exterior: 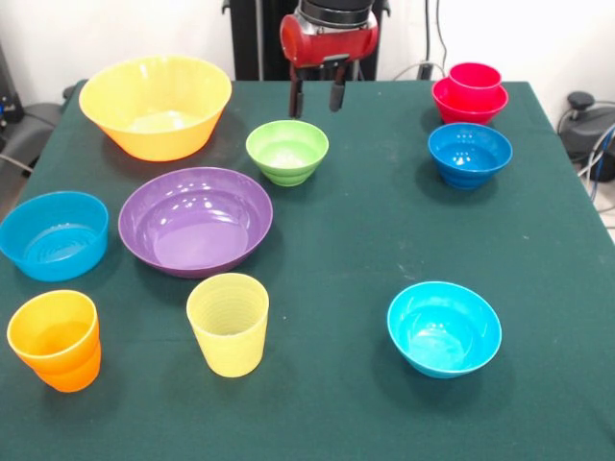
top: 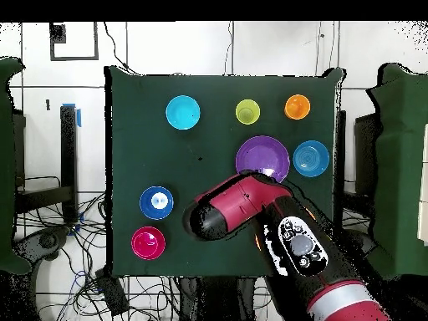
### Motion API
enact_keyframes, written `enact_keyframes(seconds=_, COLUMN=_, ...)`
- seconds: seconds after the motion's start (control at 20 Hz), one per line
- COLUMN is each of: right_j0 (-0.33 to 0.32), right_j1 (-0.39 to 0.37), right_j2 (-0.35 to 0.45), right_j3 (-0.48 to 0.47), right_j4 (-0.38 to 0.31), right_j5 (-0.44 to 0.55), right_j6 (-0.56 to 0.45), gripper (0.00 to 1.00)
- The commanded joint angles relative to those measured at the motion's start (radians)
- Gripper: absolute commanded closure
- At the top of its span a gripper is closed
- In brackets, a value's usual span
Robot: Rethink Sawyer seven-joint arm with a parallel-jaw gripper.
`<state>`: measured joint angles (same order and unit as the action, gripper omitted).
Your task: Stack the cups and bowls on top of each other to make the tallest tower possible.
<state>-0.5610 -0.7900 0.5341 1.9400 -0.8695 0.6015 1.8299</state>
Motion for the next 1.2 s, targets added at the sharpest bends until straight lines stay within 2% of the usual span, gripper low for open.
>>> enact_keyframes(seconds=0.05, right_j0=0.022, right_j1=0.032, right_j2=-0.043, right_j3=0.057, right_j4=-0.06, right_j5=-0.093, right_j6=0.034, gripper=0.0)
enact_keyframes(seconds=0.25, right_j0=0.027, right_j1=0.069, right_j2=-0.055, right_j3=0.042, right_j4=-0.042, right_j5=-0.067, right_j6=0.016, gripper=0.0)
enact_keyframes(seconds=0.6, right_j0=0.051, right_j1=0.108, right_j2=-0.078, right_j3=0.015, right_j4=-0.063, right_j5=-0.101, right_j6=0.033, gripper=0.0)
enact_keyframes(seconds=1.2, right_j0=0.096, right_j1=0.128, right_j2=-0.119, right_j3=-0.012, right_j4=-0.074, right_j5=-0.15, right_j6=0.052, gripper=0.0)
